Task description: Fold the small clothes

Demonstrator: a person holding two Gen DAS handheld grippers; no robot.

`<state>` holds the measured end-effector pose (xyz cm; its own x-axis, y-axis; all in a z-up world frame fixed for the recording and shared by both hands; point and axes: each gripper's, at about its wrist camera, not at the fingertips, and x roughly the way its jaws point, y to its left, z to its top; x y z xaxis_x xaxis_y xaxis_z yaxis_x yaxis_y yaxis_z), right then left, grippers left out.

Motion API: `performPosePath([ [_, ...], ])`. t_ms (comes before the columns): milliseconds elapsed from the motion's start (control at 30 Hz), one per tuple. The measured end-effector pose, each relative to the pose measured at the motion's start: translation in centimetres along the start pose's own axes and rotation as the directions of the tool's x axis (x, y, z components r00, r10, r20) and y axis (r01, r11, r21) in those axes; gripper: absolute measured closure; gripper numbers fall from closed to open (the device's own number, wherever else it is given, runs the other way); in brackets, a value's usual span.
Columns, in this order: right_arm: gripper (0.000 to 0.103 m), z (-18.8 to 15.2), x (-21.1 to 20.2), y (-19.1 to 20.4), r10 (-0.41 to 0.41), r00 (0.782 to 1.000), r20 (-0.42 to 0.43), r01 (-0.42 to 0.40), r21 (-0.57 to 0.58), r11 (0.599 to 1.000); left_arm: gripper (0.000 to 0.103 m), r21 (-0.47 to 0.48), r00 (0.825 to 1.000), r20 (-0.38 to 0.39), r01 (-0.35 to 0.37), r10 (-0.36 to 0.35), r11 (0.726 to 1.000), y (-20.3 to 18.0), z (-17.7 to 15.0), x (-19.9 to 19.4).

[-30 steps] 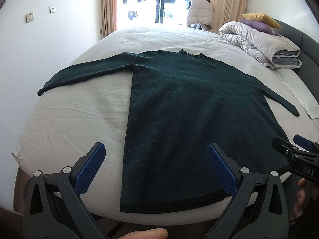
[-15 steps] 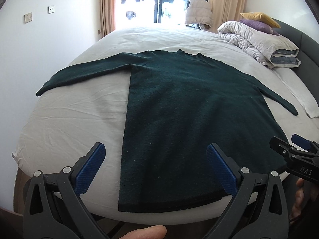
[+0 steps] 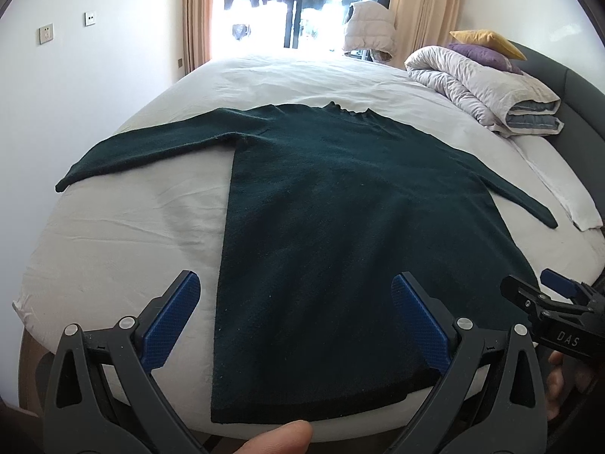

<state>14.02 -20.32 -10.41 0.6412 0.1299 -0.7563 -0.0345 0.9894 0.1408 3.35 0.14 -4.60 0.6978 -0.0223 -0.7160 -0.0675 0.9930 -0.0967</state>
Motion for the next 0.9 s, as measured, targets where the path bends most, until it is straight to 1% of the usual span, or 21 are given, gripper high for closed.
performPosePath([
  [67,0.0,0.3,0.2,-0.6,0.009,1.0,0.006,-0.009,0.005,1.0,0.0,-0.014,1.0,-0.008,0.008,-0.008,1.0,0.1,0.6,0.7],
  [233,0.0,1.6,0.3,-3.2,0.027,0.999,0.046,-0.028,0.021,0.999,0.0,-0.049,0.998,-0.01,0.069,-0.069,0.996,-0.5,2.7,2.6],
  [267,0.0,2.1,0.4,-3.9,0.03,0.998,0.055,-0.032,0.029,0.999,0.0,-0.057,0.996,-0.001,0.091,-0.091,0.994,-0.6,3.1,3.0],
  [300,0.0,2.6,0.5,-5.0,0.034,0.997,0.065,-0.036,0.039,0.999,0.0,-0.073,0.992,0.011,0.128,-0.127,0.989,-0.8,3.5,3.4],
  [367,0.0,3.8,0.9,-7.5,0.034,0.996,0.083,-0.039,0.066,0.997,0.0,-0.107,0.974,0.025,0.224,-0.223,0.969,-1.1,4.4,4.4],
  [400,0.0,4.5,1.1,-9.2,0.022,0.995,0.097,-0.03,0.087,0.996,0.0,-0.102,0.968,0.007,0.252,-0.252,0.962,-1.5,4.9,5.2],
  [467,0.0,5.8,1.5,-13.4,-0.01,0.992,0.122,-0.009,0.157,0.988,0.0,-0.043,0.968,-0.052,0.244,-0.246,0.969,-3.0,6.1,6.8],
  [533,0.0,6.7,2.1,-17.8,-0.04,0.992,0.122,0.008,0.254,0.967,0.0,0.005,0.974,-0.081,0.212,-0.211,0.977,-4.2,7.0,8.4],
  [600,0.001,7.2,2.5,-22.0,-0.071,0.991,0.112,0.026,0.358,0.933,0.0,0.005,0.978,-0.098,0.187,-0.186,0.982,-4.9,8.0,10.0],
  [667,0.002,7.1,2.6,-24.3,-0.09,0.99,0.111,0.036,0.418,0.908,0.0,-0.007,0.976,-0.094,0.195,-0.195,0.981,-5.3,8.5,11.4],
  [733,0.002,6.9,3.0,-24.8,-0.081,0.99,0.118,0.022,0.431,0.902,0.0,-0.006,0.981,-0.092,0.172,-0.172,0.985,-5.5,9.1,12.7],
  [800,0.002,6.8,4.0,-24.1,-0.071,0.992,0.106,0.022,0.405,0.914,0.0,-0.001,0.986,-0.086,0.145,-0.145,0.989,-5.3,9.5,13.9],
  [833,0.002,6.7,4.6,-23.6,-0.056,0.993,0.102,0.011,0.398,0.917,0.0,-0.008,0.986,-0.095,0.14,-0.14,0.99,-5.1,9.6,14.4],
  [900,0.002,7.0,6.0,-22.2,0.004,0.995,0.098,-0.043,0.39,0.92,0.0,-0.029,0.983,-0.105,0.148,-0.15,0.989,-4.1,9.9,15.3],
])
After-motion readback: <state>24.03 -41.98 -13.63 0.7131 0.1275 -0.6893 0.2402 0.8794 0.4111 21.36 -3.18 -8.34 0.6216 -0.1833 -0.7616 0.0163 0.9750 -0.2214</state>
